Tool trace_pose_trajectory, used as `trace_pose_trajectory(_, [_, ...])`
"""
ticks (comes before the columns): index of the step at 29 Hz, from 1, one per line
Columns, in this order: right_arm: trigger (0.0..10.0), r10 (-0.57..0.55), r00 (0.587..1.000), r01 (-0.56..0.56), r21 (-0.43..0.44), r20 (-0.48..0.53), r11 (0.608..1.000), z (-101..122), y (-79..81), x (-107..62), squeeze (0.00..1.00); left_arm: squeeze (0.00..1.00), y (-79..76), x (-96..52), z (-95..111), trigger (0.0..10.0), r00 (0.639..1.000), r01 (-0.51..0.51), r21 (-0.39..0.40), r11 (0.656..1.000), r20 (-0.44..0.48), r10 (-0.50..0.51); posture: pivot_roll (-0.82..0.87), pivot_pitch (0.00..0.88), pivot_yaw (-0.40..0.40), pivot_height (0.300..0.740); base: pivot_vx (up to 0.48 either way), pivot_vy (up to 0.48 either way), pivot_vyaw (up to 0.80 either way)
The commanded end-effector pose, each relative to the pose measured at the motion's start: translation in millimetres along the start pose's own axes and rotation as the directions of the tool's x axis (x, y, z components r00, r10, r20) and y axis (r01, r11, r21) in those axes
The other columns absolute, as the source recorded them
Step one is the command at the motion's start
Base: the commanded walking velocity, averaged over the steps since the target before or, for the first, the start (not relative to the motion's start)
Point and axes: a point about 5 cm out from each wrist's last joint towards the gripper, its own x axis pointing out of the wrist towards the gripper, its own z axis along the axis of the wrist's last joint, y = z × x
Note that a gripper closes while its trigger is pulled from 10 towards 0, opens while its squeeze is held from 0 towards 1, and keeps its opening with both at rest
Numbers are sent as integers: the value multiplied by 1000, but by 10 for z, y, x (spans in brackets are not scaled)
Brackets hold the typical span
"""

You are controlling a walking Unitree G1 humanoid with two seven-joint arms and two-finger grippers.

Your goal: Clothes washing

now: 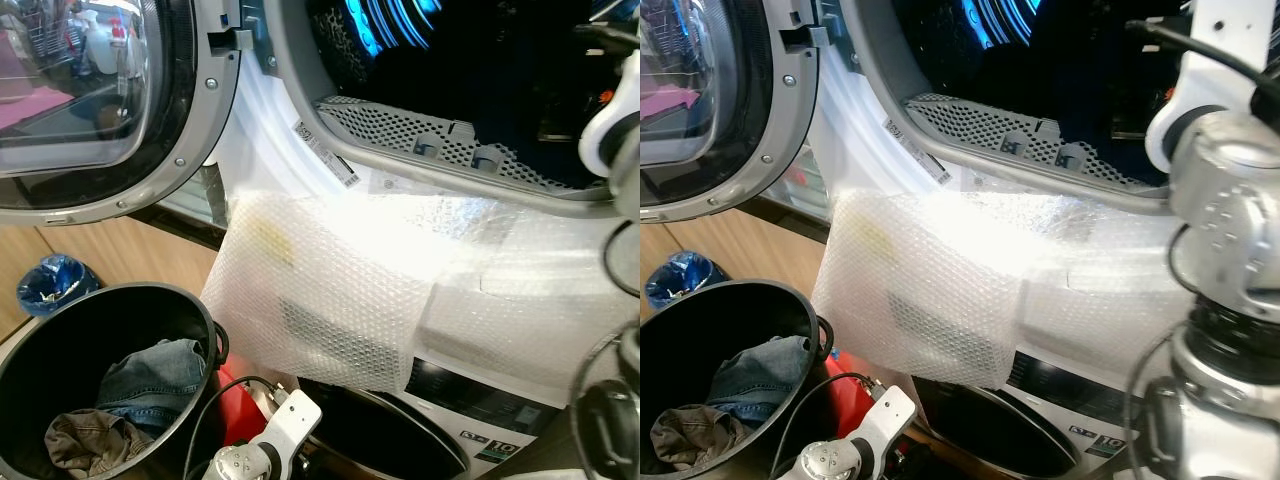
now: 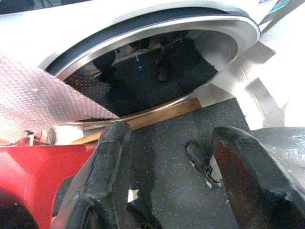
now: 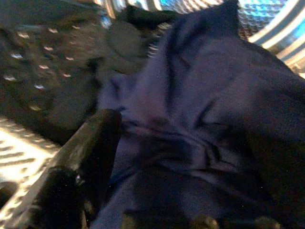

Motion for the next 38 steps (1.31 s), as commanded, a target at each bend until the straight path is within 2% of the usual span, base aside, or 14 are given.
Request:
trace_pose_trajectory(1, [10000, 92, 995, -92, -3, 31, 996, 52, 76, -110, 0, 0, -17, 0, -36, 10000, 1000, 7, -6, 1000, -18, -8, -189, 126, -32, 740, 0, 0, 0])
trace_pose_trajectory(9, [10000, 294, 954, -288, -98, 56, 953, 119, 104, -359, 0, 0, -10, 1, -40, 10000, 1000, 11, -5, 1000, -21, -11, -192, 126, -30, 740, 0, 0, 0])
trace_pose_trajectory(13, [10000, 470, 878, -424, -315, 85, 849, 130, 204, -605, 0, 0, 1, -2, -50, 10000, 1000, 12, -1, 1000, -26, -12, -192, 126, -25, 740, 0, 0, 0])
trace_pose_trajectory(16, [10000, 486, 873, -448, -330, 37, 831, 45, 193, -640, 0, 0, 1, -3, -53, 10000, 1000, 15, 3, 1000, -27, -15, -189, 127, -23, 740, 0, 0, 0])
trace_pose_trajectory(21, [10000, 771, 622, -697, -349, 140, 626, -152, 392, -921, 0, 0, 11, -15, -54, 10000, 1000, 12, 7, 1000, -26, -12, -181, 128, -19, 740, 0, 0, 0])
trace_pose_trajectory(22, [10000, 771, 622, -697, -349, 140, 626, -152, 392, -921, 0, 0, 11, -15, -54, 10000, 1000, 12, 7, 1000, -26, -12, -181, 128, -19, 740, 0, 0, 0])
trace_pose_trajectory(25, [10000, 940, 341, -922, -202, -24, 329, -712, 665, -1200, 0, 0, 63, -53, -63, 10000, 1000, -8, 13, 1000, -23, 9, -158, 129, -14, 740, 0, 0, 0])
trace_pose_trajectory(28, [10000, 967, 237, -969, -93, -90, 229, -971, 743, -1308, 0, 0, 97, -75, -69, 10000, 1000, -21, 14, 1000, -21, 21, -150, 129, -9, 740, 0, 0, 0])
trace_pose_trajectory(29, [10000, 976, 178, -984, 10, -122, 180, -1171, 774, -1364, 0, 0, 113, -85, -77, 10000, 999, -24, 19, 1000, -25, 25, -140, 125, -10, 740, 0, 0, 0])
trace_pose_trajectory(31, [10000, 963, 168, -981, 65, -210, 185, -1396, 775, -1365, 0, 0, 122, -90, -81, 10000, 999, -25, 20, 999, -27, 25, -137, 124, -8, 740, 0, 0, 0])
trace_pose_trajectory(32, [10000, 933, 144, -971, 136, -329, 198, -1732, 758, -1399, 0, 0, 136, -94, -87, 10000, 999, -26, 22, 999, -29, 26, -138, 121, -8, 740, 0, 0, 0])
trace_pose_trajectory(34, [10000, 901, 179, -940, 203, -395, 276, -2113, 737, -1382, 0, 0, 143, -95, -91, 10000, 999, -26, 24, 999, -31, 26, -135, 118, -10, 740, 0, 0, 0])
trace_pose_trajectory(37, [10000, 794, 395, -786, 278, -462, 553, -2709, 650, -1209, 0, 0, 162, -93, -104, 10000, 999, -26, 32, 999, -36, 27, -127, 114, -7, 740, 0, 0, 0])
trace_pose_trajectory(38, [10000, 674, 538, -557, 386, -506, 735, -3108, 542, -1098, 0, 0, 175, -91, -109, 10000, 999, -34, 33, 999, -38, 36, -127, 114, -7, 740, 0, 0, 0])
